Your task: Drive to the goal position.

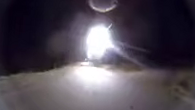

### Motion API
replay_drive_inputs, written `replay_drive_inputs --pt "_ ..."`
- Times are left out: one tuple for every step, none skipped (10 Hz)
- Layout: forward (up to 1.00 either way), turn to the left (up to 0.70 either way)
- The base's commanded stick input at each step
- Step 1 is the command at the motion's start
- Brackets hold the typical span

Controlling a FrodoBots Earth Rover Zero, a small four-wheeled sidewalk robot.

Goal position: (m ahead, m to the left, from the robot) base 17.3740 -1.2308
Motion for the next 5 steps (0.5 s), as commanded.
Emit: replay_drive_inputs --pt "0.85 0.00" --pt "0.85 0.00" --pt "0.85 0.00" --pt "0.85 0.00" --pt "0.85 0.00"
